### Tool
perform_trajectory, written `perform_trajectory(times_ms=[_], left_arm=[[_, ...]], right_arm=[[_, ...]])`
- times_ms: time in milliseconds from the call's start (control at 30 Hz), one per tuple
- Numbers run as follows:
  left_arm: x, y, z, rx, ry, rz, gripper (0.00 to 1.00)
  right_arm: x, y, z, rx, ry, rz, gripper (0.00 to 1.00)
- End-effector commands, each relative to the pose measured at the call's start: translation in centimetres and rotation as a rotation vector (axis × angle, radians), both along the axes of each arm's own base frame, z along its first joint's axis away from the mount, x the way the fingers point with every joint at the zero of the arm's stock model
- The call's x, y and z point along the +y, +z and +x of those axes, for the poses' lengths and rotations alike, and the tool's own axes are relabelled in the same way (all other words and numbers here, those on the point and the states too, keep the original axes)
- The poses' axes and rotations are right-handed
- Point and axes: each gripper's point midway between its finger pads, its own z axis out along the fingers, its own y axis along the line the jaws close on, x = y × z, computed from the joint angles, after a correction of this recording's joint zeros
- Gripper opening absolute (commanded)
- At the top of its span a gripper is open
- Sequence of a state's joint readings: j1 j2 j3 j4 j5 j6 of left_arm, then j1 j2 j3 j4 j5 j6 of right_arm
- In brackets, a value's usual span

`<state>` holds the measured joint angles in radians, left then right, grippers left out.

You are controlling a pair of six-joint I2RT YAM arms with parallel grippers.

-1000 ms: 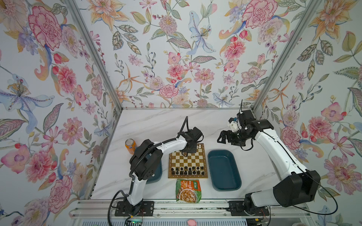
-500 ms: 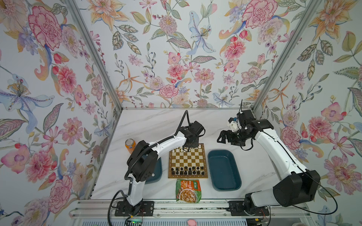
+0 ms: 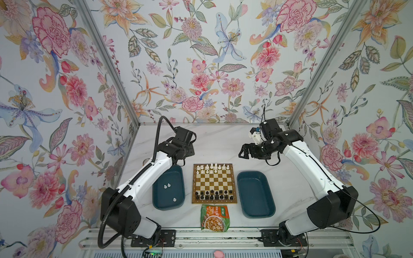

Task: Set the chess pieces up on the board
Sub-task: 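Move the left gripper back over the teal tray of white pawns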

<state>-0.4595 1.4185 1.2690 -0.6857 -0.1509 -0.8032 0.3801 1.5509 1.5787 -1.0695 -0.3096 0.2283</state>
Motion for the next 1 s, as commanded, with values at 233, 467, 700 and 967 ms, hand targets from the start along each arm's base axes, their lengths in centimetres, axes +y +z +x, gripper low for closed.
perform_trajectory(times_ms=[233,467,700,967], left_arm=[[7.7,-4.2,-7.2,0.060,0.139,0.044,0.37],[8.5,-7.6,-10.0,0.106,0.167,0.010,0.37],[9.1,-9.6,-11.1,0.154,0.167,0.021,0.36],[9.6,-10.7,-11.6,0.187,0.164,0.064,0.36]], right_arm=[[6.7,1.2,1.8,-0.036,0.101,0.003,0.99],[11.2,1.1,2.0,-0.029,0.182,-0.010,0.99],[13.8,0.1,1.2,-0.007,0.216,-0.018,0.99],[14.7,-0.8,0.9,0.017,0.220,-0.028,0.99]])
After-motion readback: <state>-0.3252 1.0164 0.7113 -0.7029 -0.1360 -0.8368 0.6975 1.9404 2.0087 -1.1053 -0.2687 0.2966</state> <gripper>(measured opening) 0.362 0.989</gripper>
